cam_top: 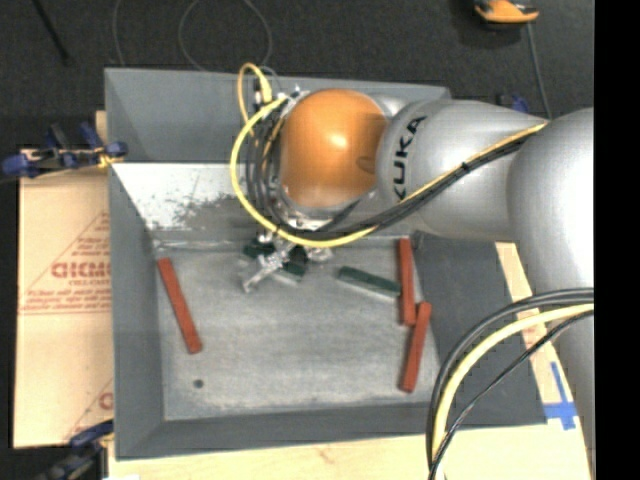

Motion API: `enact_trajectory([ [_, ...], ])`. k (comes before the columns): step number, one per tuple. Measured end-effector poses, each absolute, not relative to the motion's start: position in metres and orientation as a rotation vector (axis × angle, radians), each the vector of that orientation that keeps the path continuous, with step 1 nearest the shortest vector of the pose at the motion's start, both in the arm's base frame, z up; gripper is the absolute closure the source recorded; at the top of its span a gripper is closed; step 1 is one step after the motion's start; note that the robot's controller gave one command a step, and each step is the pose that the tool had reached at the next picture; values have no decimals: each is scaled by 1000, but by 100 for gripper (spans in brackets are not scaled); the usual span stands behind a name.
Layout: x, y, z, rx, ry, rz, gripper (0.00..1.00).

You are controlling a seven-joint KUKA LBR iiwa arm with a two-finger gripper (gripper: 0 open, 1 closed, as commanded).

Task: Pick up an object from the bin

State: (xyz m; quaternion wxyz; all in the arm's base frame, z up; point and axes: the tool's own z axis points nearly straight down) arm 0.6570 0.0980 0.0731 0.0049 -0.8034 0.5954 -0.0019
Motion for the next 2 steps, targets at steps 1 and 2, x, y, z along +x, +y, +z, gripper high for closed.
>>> enact_trajectory([
  [1, 655, 59, 73, -2658, 1663, -11, 0],
  [2, 649, 137, 73, -2816, 1374, -7, 0],
])
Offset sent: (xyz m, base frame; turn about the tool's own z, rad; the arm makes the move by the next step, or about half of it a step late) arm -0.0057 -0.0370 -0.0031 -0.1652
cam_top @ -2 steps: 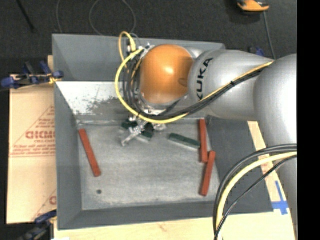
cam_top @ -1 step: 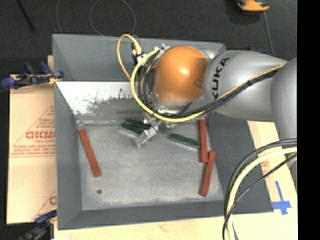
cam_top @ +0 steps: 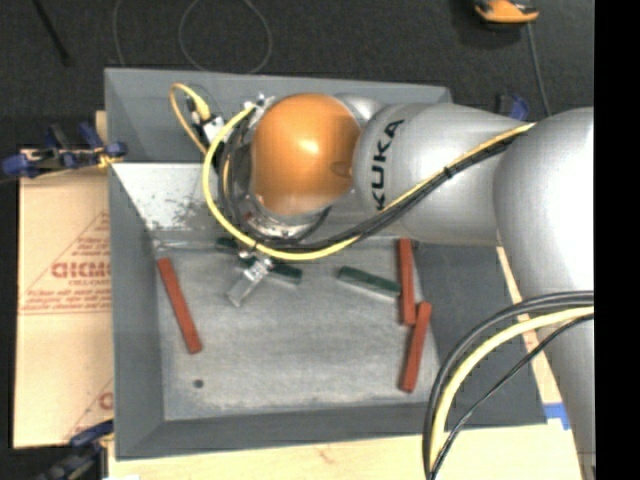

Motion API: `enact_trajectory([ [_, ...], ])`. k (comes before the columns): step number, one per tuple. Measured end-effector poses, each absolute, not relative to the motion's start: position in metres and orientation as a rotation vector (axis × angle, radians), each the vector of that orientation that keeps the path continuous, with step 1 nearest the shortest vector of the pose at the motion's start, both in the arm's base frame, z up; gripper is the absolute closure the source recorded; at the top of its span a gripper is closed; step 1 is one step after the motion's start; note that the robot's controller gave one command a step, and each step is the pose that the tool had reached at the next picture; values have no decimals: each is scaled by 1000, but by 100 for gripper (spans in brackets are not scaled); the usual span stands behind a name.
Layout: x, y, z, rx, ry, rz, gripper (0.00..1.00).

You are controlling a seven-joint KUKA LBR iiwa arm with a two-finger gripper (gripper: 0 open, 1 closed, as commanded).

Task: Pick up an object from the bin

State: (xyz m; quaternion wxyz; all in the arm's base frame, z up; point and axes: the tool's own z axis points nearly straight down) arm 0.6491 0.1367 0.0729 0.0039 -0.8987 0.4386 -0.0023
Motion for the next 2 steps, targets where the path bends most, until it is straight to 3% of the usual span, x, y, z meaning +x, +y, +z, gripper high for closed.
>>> enact_trajectory([
  [1, 620, 44, 70, -3116, 419, 3, 0],
  [2, 650, 153, 86, -3102, 457, -2, 0],
])
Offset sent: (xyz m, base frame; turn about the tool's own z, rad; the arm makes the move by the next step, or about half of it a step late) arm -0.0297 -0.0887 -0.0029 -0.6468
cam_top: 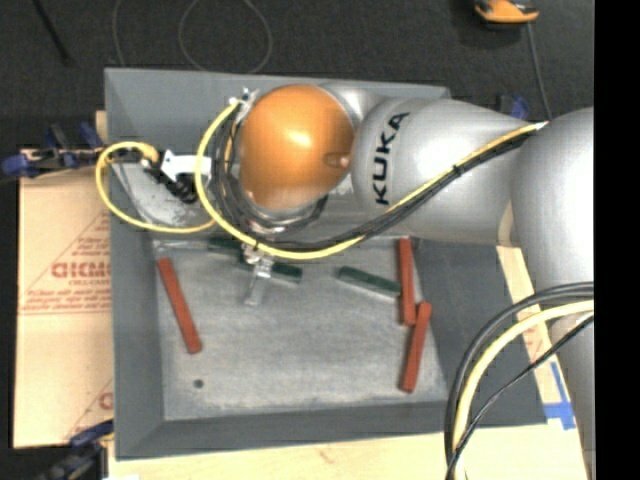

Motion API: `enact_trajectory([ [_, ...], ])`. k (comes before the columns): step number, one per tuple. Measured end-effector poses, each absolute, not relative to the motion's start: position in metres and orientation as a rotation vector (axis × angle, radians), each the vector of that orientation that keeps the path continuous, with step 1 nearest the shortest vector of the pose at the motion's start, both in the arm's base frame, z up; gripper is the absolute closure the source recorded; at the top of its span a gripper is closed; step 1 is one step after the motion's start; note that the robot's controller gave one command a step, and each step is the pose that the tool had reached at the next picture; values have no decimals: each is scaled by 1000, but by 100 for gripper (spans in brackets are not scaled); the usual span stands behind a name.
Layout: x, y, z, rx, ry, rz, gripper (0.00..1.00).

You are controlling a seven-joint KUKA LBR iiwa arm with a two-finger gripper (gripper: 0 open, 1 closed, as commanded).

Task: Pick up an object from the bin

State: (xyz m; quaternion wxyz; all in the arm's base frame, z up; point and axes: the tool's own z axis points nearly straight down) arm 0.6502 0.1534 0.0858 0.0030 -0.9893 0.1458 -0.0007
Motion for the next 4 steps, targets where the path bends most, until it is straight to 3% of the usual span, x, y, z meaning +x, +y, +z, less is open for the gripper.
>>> enact_trajectory([
  [1, 654, 107, 70, -3103, 486, 6, 0],
  [2, 654, 109, 71, -3102, 488, 5, 100],
  [4, 647, 73, 80, -3124, 368, 8, 100],
])
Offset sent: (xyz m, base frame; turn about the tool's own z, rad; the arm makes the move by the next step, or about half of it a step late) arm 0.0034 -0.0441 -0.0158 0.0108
